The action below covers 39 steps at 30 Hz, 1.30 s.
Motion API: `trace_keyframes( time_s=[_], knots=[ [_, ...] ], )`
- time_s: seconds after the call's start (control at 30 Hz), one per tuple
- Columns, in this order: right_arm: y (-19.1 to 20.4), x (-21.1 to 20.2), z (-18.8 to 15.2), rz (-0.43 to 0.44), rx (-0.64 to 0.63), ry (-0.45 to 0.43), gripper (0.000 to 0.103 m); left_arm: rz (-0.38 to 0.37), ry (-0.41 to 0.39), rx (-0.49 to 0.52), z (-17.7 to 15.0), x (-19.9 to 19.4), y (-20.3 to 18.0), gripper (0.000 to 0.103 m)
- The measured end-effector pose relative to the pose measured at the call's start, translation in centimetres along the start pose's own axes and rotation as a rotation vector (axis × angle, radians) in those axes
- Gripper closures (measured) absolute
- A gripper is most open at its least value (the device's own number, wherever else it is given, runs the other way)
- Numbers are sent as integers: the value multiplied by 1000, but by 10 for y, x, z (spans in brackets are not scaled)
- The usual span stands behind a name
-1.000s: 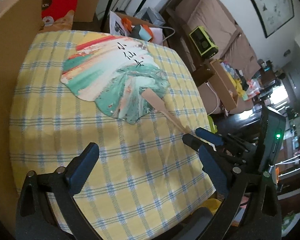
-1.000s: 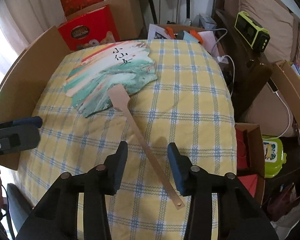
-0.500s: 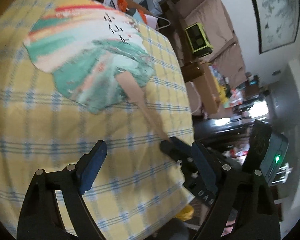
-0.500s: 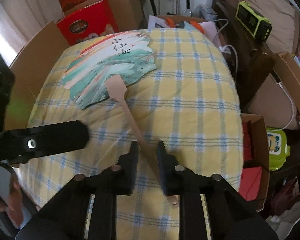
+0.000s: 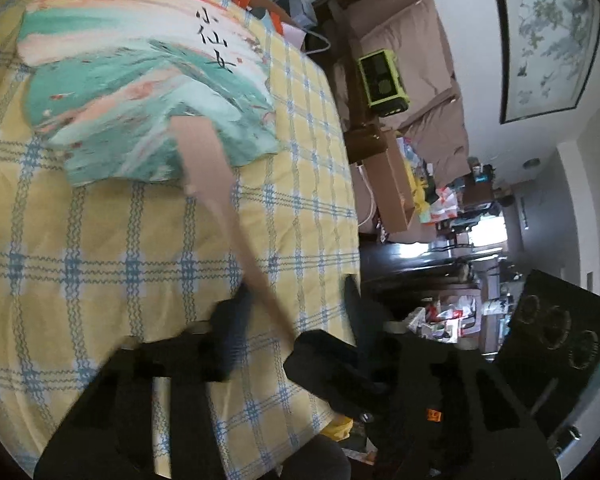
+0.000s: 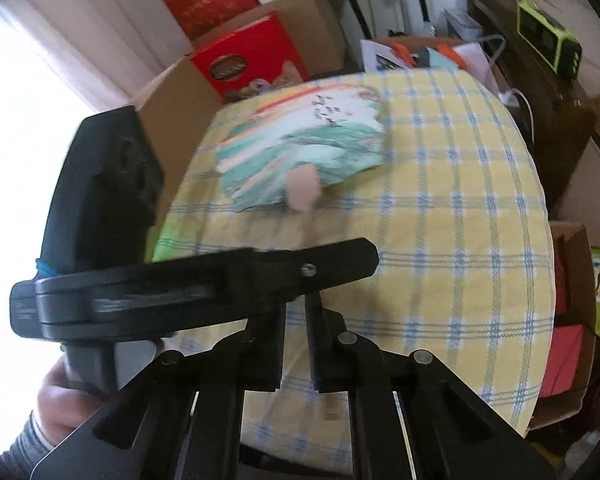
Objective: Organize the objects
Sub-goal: 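Lower the right tool onto the round fan's wooden handle and close, then lift the round fan by its handle with the right tool over the box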
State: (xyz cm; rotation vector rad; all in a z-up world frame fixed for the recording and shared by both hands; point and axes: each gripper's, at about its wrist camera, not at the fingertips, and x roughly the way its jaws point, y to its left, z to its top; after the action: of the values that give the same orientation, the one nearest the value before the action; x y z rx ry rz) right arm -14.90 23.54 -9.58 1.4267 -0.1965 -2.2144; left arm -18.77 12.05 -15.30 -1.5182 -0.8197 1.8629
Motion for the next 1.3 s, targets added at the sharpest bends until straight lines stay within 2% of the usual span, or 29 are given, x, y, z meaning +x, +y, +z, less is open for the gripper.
trace_keyframes(
  time_s=[0.03,0.07,0.1,0.2,0.3,0.43,0.47,0.5,0.53,0.6,0.67,0.7,0.73,0.8,1.3],
  knots=[
    [7,-1,0,-6,-14,2,95,-5,-12,6,1,-5,-2,82],
    [12,-2,1,-14,-28,-1,95,-6,-21,10,1,-10,-4,83],
    [16,-3,1,-20,-40,-6,95,-16,-27,17,2,-13,-7,84],
    [25,-7,1,-31,-59,-23,95,22,-38,35,5,-18,-13,85],
    [26,-15,-1,-51,-61,-29,90,24,-24,4,9,-12,-8,86],
    [21,-28,3,-126,-86,-43,75,12,-36,11,9,-15,-7,86],
    [19,-29,4,-140,-87,-41,74,12,-39,10,9,-16,-7,86],
    [17,-30,5,-141,-86,-42,73,12,-42,8,9,-16,-7,86],
    [15,-30,6,-149,-85,-45,67,9,-43,9,10,-17,-8,86],
    [13,-23,5,-155,-89,-10,60,6,-43,12,9,-17,-8,86],
    [11,-13,2,-145,-82,22,62,-1,-49,14,9,-19,-9,86],
    [11,-8,0,-141,-79,34,77,-4,-51,14,8,-20,-9,86],
    [12,-5,-1,-129,-76,39,96,-9,-53,15,8,-22,-10,86],
    [16,-3,-3,-108,-78,38,95,-10,-58,21,9,-26,-12,86],
    [90,-31,9,-133,-246,-42,96,-81,-182,87,16,-99,-43,85]
  ],
)
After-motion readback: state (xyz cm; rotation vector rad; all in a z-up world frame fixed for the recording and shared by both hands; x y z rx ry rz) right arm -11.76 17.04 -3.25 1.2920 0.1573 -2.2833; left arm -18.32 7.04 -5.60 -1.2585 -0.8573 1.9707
